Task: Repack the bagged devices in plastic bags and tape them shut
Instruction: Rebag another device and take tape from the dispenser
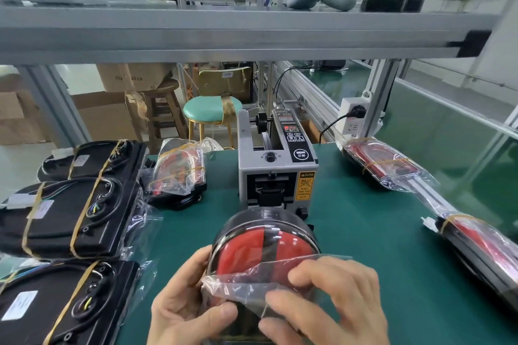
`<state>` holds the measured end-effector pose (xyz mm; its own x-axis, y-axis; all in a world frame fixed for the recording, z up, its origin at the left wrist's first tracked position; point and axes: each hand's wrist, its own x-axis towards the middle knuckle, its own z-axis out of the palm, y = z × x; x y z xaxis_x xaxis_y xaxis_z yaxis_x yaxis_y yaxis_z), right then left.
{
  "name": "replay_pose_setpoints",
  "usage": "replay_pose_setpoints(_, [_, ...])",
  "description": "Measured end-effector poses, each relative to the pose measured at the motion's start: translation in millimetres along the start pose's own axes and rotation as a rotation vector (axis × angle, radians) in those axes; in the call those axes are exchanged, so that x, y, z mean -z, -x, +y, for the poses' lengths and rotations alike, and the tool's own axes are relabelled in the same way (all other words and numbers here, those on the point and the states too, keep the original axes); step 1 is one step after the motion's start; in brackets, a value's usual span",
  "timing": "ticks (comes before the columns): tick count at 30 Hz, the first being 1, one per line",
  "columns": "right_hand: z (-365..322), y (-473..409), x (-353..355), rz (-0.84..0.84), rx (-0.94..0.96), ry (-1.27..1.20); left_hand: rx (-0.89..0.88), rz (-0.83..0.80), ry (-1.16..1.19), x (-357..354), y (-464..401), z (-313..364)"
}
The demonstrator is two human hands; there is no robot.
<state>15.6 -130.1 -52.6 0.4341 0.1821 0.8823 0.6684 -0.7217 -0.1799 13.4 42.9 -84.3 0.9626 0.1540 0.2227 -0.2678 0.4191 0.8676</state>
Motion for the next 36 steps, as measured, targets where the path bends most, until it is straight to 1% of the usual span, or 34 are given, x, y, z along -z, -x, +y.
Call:
replay_pose_setpoints(2, [4, -8, 6, -0.031, 0.022, -0.005, 0.020, 0.005, -0.024, 1, 1, 2])
replay_pose_setpoints(4, [9, -23, 13, -0.064, 0.030, -0.120, 0.067, -0.017, -0.017, 3, 2, 9])
replay_pose_setpoints(5, [12, -36, 17, -0.100, -0.016, -0.210, 0.101, -0.045, -0.010, 6, 2, 13])
replay_pose_setpoints(6, [14, -49, 20, -0.158, -0.115, -0.340, 0.136, -0.079, -0.010, 8, 1, 18])
replay_pose_setpoints(9, [20, -75, 18, -0.392, -0.618, -0.876, 0.212, -0.153, -0.036, 19, -6, 36])
replay_pose_setpoints(10, [23, -77, 13, -0.446, -0.743, -0.983, 0.225, -0.177, -0.049, 22, -9, 44])
replay_pose_setpoints(12, [29, -75, 2, -0.473, -0.965, -1.083, 0.263, -0.230, -0.083, 25, -13, 57])
replay_pose_setpoints(13, [32, -71, -4, -0.444, -1.095, -1.125, 0.294, -0.244, -0.091, 28, -13, 61])
replay_pose_setpoints(14, [33, -65, -10, -0.377, -1.203, -1.164, 0.327, -0.243, -0.083, 28, -12, 65])
replay_pose_setpoints(15, [35, -55, -15, -0.315, -1.260, -1.132, 0.353, -0.211, -0.060, 29, -10, 67])
replay_pose_setpoints(16, [35, -45, -19, -0.219, -1.262, -1.031, 0.370, -0.156, -0.040, 29, -8, 68])
replay_pose_setpoints(17, [34, -35, -19, -0.111, -1.181, -0.838, 0.378, -0.079, -0.037, 30, -7, 69])
replay_pose_setpoints(18, [30, -24, -14, -0.018, -0.990, -0.581, 0.390, -0.019, -0.067, 29, -6, 67])
replay_pose_setpoints(19, [20, -23, -10, 0.012, -0.743, -0.388, 0.387, 0.036, -0.108, 28, -5, 68])
replay_pose_setpoints(20, [10, -20, -9, -0.027, -0.539, -0.266, 0.374, 0.088, -0.153, 26, -4, 69])
replay_pose_setpoints(21, [-2, -16, -16, -0.129, -0.424, -0.256, 0.365, 0.140, -0.186, 25, -5, 69])
replay_pose_setpoints(22, [-17, -15, -25, -0.284, -0.477, -0.381, 0.357, 0.184, -0.222, 24, -6, 70])
replay_pose_setpoints(23, [-33, -12, -38, -0.418, -0.614, -0.543, 0.356, 0.228, -0.243, 23, -6, 71])
replay_pose_setpoints(24, [-46, -10, -50, -0.446, -0.765, -0.675, 0.351, 0.265, -0.243, 20, -8, 72])
replay_pose_setpoints(26, [-55, -10, -68, -0.396, -0.898, -0.824, 0.335, 0.312, -0.252, 18, -13, 72])
replay_pose_setpoints(28, [-53, -19, -76, -0.283, -1.022, -0.934, 0.319, 0.364, -0.238, 14, -19, 76])
replay_pose_setpoints(30, [-43, -26, -74, -0.216, -1.035, -0.935, 0.279, 0.439, -0.120, 12, -29, 82])
replay_pose_setpoints(31, [-42, -27, -74, -0.269, -1.013, -0.932, 0.276, 0.449, -0.068, 10, -35, 86])
replay_pose_setpoints(33, [-45, -26, -69, -0.554, -0.905, -0.909, 0.286, 0.420, -0.011, 9, -50, 93])
replay_pose_setpoints(34, [-45, -30, -67, -0.600, -0.881, -0.931, 0.289, 0.405, -0.009, 10, -58, 96])
replay_pose_setpoints(35, [-43, -36, -67, -0.584, -0.901, -0.999, 0.287, 0.404, -0.015, 11, -66, 98])
replay_pose_setpoints(36, [-37, -42, -68, -0.550, -0.960, -1.116, 0.282, 0.409, -0.022, 11, -75, 100])
